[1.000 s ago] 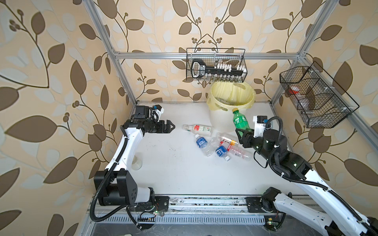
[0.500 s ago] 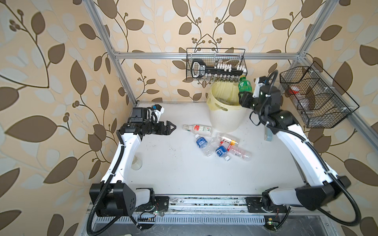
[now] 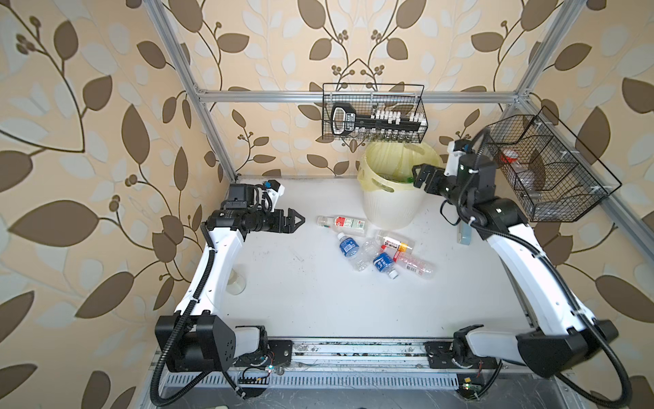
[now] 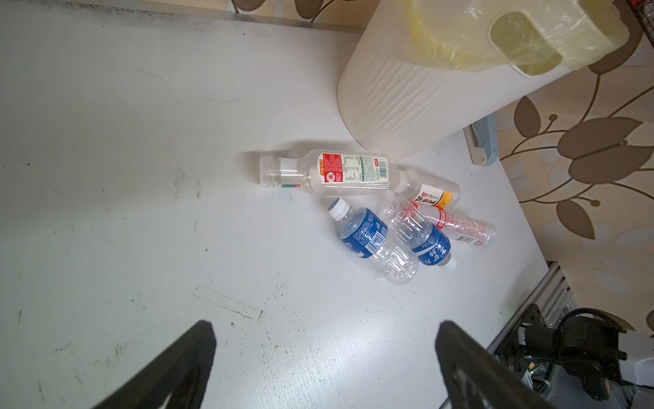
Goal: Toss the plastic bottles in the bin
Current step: 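Draw right gripper back beside the pile while left gripper reaches toward the pile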
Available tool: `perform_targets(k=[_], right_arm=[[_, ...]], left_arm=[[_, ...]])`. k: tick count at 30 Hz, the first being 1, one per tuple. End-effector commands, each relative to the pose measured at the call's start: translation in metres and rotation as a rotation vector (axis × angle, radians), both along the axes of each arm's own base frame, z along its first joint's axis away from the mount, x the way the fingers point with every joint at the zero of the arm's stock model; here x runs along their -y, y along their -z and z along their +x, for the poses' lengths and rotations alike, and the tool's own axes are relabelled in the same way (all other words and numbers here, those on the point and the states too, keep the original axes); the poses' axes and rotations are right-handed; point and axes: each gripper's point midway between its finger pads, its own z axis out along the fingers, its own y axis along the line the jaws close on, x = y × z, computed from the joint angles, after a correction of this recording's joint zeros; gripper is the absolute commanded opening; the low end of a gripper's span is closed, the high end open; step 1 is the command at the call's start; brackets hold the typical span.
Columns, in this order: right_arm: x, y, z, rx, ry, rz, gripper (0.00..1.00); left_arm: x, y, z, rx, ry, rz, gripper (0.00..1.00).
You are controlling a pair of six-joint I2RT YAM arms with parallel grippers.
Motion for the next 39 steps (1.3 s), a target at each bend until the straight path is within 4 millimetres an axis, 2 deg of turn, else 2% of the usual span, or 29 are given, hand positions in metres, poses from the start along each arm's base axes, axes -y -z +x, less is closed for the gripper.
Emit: perform_targets(k=[1,5,6,10,17,25,31,39], right_arm=[[0.002,0.001,-0.020,0.036,-0.025,0.011,1.00],[0.012,0.018,-0.044,0.025,-0.002,0.030,1.00],[0.014,0.031,-0.049,0.009,0.007,0.036,1.00],[0.020,0.051,-0.068,-0.003,0.019,0.065,1.00],[0.025,0.095,-0.087,-0.098,0.033,0.082,1.00],[0.039,0.138,-0.108,-0.194,0.103,0.074,1.00],[0.038,0.175,-0.120,-0.301,0.097,0.075,1.00],[0.041,0.206,-0.132,-0.343,0.111,0.091,1.00]], left_arm=[[0.013,-0.020,-0.005,0.056,0.079,-0.025,0.99],[0.017,-0.019,-0.003,0.066,0.083,-0.015,0.99],[0.018,-0.019,-0.002,0.065,0.076,-0.013,0.99],[0.019,-0.017,0.005,0.057,0.025,-0.023,0.99],[0.034,-0.007,0.006,0.024,0.027,-0.017,0.99],[0.050,0.006,0.009,0.010,0.013,0.041,0.99],[0.065,0.029,0.014,-0.104,-0.016,0.010,0.99],[0.086,0.063,0.022,-0.272,-0.025,-0.001,0.99]])
